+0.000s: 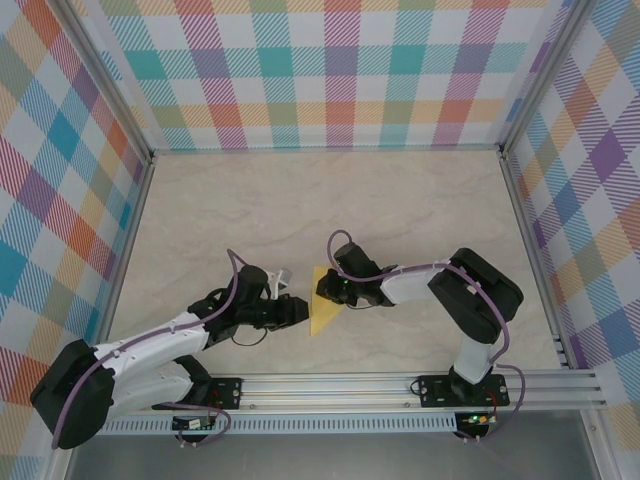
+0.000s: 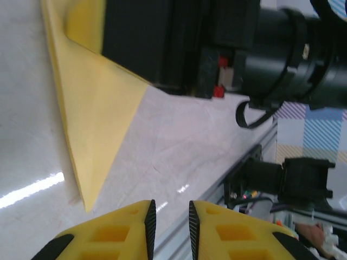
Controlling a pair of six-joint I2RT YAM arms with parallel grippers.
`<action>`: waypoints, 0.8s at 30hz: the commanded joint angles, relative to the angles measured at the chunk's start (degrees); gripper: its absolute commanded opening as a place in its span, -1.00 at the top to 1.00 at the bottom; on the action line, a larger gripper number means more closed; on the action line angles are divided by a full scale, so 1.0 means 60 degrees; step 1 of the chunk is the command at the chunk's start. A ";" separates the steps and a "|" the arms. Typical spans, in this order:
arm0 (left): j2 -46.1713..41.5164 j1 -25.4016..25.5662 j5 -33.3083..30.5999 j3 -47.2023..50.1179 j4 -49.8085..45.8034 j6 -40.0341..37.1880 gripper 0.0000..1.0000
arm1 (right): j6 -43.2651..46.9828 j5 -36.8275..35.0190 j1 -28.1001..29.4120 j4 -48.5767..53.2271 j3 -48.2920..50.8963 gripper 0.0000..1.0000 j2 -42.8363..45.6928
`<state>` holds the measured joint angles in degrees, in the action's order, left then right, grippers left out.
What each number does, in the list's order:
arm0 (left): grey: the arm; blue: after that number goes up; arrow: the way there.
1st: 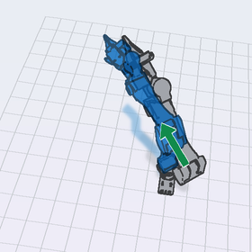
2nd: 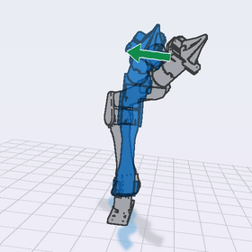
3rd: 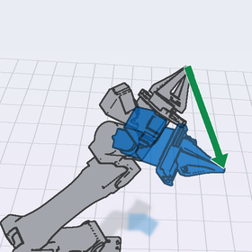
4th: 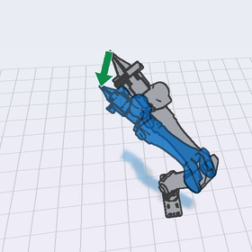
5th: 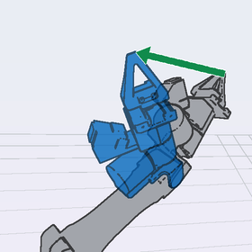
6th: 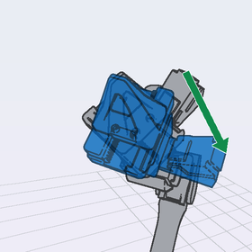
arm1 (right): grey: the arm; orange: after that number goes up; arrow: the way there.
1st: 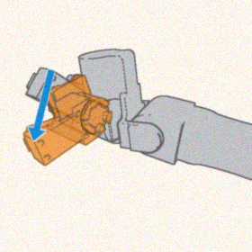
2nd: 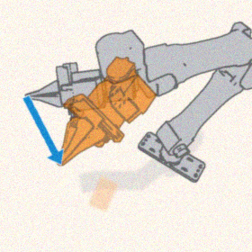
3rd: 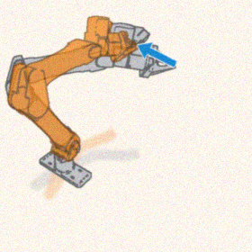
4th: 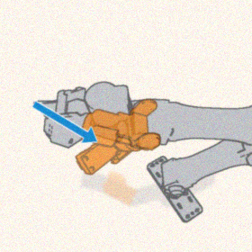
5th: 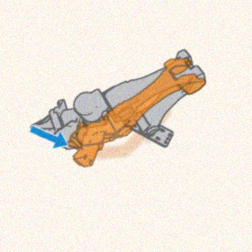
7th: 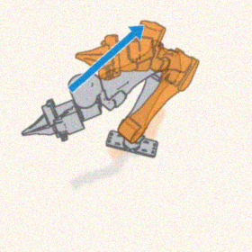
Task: Fold a paper plane with a square sheet of paper (pick it up from the middle)
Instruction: Fourth fold the wing at the center of the table.
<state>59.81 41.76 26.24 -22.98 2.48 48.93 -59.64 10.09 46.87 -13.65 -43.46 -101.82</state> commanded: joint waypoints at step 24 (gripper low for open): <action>0.4920 -0.0119 -0.0801 -0.1453 0.1152 0.0011 0.97 | -0.0402 -0.0134 -0.0005 0.1706 0.0388 0.72 -0.0115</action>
<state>87.66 41.47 23.00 -30.57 13.02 49.60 -61.78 10.11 46.87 -13.93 -42.89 -101.27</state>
